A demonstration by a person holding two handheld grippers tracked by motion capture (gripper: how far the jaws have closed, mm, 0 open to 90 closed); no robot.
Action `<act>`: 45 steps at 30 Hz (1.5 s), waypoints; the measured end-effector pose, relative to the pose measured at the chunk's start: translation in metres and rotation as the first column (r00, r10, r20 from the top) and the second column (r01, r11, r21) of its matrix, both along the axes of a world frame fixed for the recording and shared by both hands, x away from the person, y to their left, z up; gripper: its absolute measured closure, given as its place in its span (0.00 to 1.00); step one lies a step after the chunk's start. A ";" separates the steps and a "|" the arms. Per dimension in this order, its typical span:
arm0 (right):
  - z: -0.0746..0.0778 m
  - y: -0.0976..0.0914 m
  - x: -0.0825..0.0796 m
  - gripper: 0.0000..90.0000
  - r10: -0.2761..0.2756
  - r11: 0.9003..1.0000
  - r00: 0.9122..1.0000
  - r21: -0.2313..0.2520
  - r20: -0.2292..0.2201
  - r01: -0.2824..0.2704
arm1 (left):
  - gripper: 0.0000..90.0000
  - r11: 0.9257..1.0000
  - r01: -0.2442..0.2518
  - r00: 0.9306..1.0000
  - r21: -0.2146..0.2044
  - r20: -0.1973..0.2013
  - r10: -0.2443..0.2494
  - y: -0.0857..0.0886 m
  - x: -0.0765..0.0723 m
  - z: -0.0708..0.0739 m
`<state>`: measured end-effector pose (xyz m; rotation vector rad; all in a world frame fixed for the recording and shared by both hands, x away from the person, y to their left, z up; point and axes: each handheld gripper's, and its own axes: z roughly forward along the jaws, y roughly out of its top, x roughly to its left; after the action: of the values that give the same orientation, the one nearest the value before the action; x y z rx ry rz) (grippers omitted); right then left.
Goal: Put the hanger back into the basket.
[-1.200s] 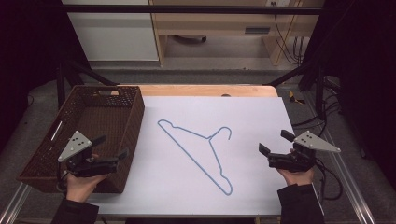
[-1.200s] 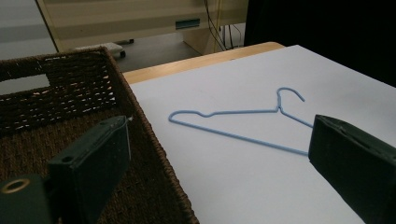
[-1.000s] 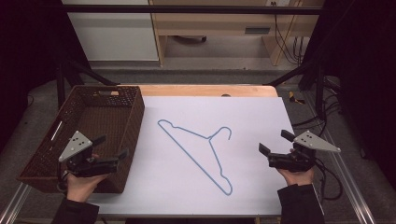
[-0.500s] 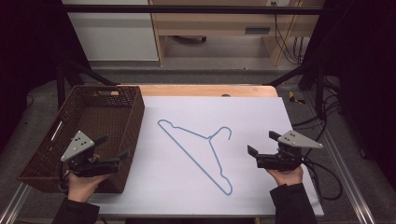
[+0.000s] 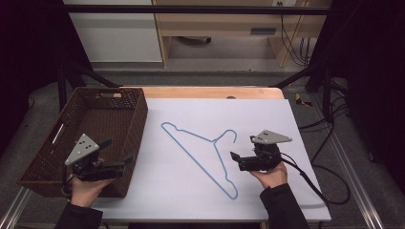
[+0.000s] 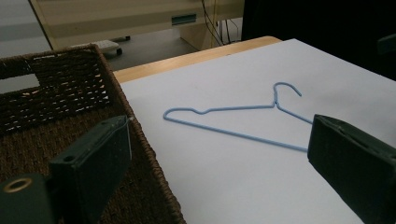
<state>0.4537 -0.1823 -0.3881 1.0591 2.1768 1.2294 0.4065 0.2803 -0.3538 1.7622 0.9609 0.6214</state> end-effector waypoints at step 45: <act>-0.084 0.068 0.037 0.84 -0.114 0.976 0.967 -0.205 -0.229 0.067 | 0.09 1.000 0.030 1.000 0.010 -0.003 -0.030 -0.009 -0.001 -0.002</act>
<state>0.4908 -0.1148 -0.4721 1.2618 2.3405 0.8629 0.4055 0.2709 -0.3556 1.7835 0.9336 0.6058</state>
